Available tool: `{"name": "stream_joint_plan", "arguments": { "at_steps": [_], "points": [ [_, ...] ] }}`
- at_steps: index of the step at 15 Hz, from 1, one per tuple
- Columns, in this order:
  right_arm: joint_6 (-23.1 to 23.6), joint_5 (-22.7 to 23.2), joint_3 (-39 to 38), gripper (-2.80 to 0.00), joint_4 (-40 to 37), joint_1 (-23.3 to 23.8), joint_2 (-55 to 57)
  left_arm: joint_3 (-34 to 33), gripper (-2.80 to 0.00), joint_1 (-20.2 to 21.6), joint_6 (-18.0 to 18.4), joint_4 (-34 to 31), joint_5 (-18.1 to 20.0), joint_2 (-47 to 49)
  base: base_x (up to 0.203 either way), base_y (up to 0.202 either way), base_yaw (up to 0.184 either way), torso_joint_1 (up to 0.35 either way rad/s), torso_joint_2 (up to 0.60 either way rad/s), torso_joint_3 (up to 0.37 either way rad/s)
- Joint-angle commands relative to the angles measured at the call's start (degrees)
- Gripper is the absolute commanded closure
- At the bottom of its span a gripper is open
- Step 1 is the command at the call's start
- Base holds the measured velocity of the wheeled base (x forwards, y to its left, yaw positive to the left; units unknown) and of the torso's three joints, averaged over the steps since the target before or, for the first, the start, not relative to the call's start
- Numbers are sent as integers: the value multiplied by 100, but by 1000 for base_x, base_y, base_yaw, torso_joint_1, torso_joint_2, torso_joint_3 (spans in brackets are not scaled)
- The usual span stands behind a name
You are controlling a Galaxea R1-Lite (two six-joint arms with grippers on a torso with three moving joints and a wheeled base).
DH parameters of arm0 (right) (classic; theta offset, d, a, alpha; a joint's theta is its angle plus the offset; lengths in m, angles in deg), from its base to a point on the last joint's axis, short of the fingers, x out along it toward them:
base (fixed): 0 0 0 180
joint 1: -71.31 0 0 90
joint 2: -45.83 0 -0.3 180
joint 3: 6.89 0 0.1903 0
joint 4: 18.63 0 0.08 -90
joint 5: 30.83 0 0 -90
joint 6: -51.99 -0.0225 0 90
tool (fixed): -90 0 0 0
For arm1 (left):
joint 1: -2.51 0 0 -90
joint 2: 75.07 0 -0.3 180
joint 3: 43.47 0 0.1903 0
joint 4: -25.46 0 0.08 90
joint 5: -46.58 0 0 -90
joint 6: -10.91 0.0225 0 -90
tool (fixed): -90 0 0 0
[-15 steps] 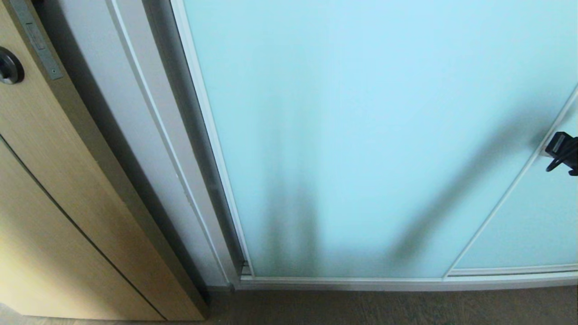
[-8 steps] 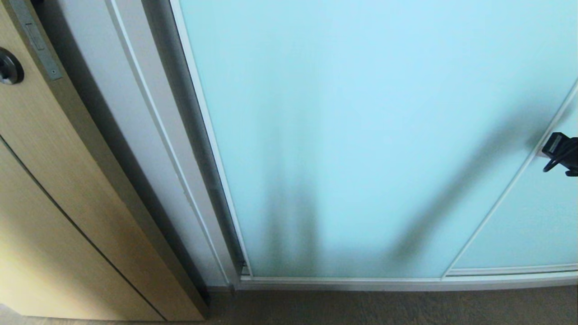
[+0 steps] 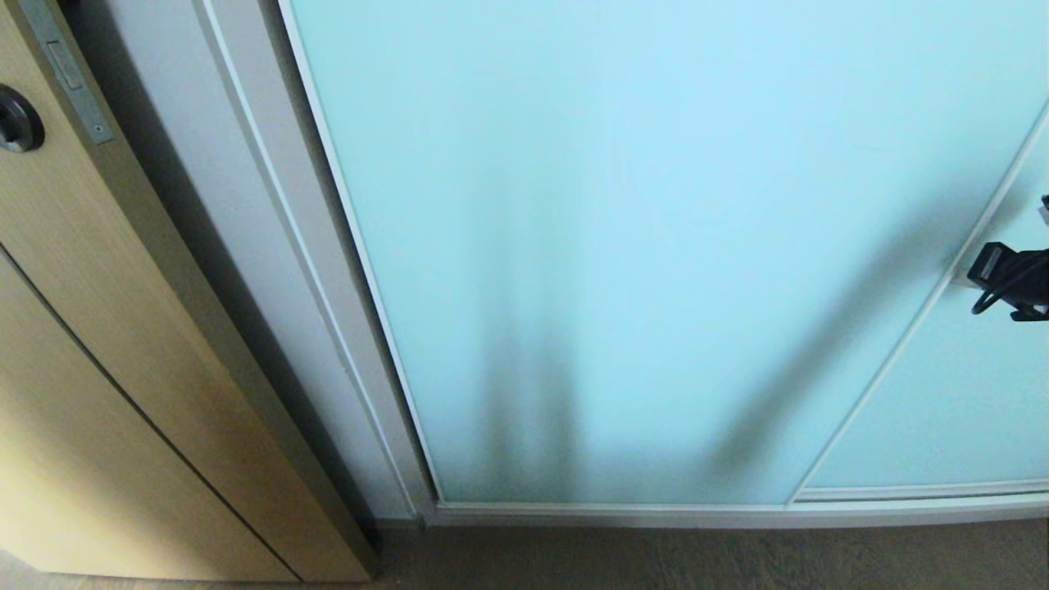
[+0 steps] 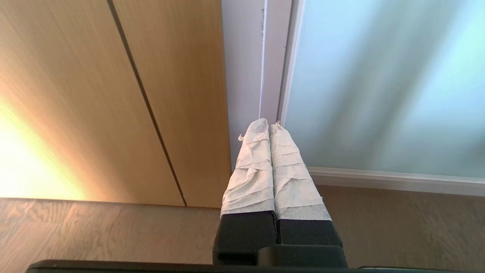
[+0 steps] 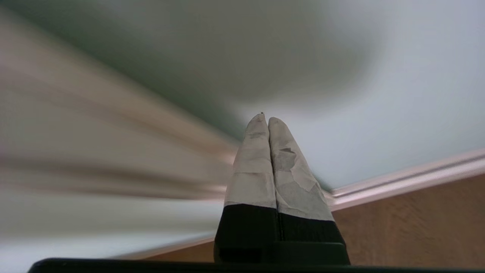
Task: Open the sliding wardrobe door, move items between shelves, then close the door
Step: Close the door
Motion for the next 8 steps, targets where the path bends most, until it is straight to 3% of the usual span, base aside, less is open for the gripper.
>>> {"name": "stream_joint_plan", "arguments": {
  "at_steps": [1, 8],
  "points": [
    [-3, -87, -2, 0, 11, 9, 0, -1, 0, 2, -3, 0, 0, 8, 0, 0, 0, 0, 0, 0],
    [-1, -95, -267, 0, 64, 61, -153, -1, 0, 2, -3, 0, 0, 8, 0, 0, 0, 0, 0, 0]
  ]
}}
